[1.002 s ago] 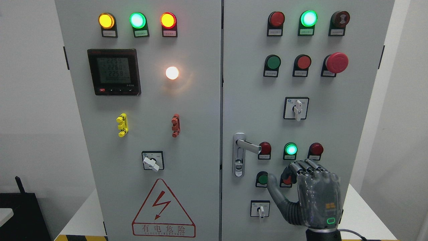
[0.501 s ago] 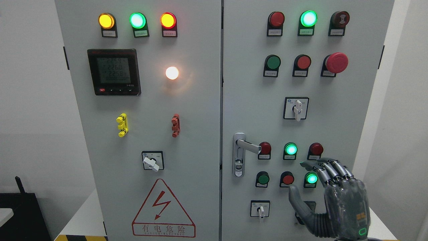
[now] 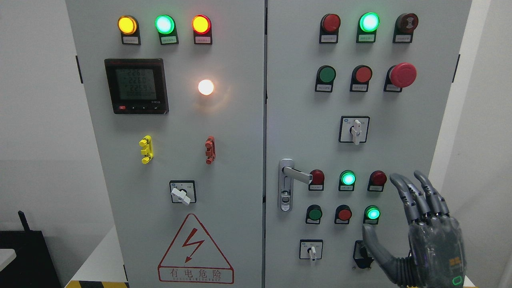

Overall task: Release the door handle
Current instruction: 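Withdraw the open right hand away from the handle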

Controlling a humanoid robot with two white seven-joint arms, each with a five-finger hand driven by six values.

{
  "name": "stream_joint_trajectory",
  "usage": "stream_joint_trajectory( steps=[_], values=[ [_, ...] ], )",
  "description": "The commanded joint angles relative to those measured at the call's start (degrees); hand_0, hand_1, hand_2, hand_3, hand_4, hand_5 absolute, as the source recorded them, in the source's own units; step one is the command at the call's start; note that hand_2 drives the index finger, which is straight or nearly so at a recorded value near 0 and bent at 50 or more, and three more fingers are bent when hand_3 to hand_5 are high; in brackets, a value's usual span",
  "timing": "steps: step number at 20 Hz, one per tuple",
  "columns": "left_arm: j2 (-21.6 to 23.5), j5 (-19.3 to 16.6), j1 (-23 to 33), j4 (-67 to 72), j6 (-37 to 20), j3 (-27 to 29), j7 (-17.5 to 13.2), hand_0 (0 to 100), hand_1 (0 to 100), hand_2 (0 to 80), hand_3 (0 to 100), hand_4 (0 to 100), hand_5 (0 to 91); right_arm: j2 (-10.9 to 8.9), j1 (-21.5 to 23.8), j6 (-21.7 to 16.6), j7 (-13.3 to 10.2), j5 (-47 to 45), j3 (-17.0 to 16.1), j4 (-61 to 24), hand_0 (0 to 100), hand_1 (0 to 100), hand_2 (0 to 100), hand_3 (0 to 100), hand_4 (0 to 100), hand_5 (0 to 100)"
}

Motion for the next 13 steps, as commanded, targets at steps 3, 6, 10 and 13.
stream_joint_trajectory(
  steps=[3,6,10,13],
  values=[
    [0.0,0.0,-0.09,0.0,0.01,-0.7,-0.01,12,39,0.0,0,0,0.0,-1.17,0.26,0.09,0.11,-0.17,0.42,-1.07,40,28,1,12,7,0],
    [0.0,0.0,-0.09,0.0,-0.08,-0.7,-0.01,12,39,0.0,0,0,0.0,-1.08,0.26,0.09,0.02,-0.17,0.42,-1.07,39,28,3,13,7,0],
    [0.0,0.0,-0.09,0.0,-0.08,-0.7,-0.01,12,39,0.0,0,0,0.0,-0.99,0.26,0.09,0.11,-0.17,0.33,-1.07,38,28,3,13,8,0],
    [0.0,0.0,-0.09,0.0,-0.08,-0.7,-0.01,12,39,0.0,0,0,0.0,-0.91,0.26,0.09,0.11,-0.17,0.33,-1.07,37,28,4,13,9,0]
  ],
)
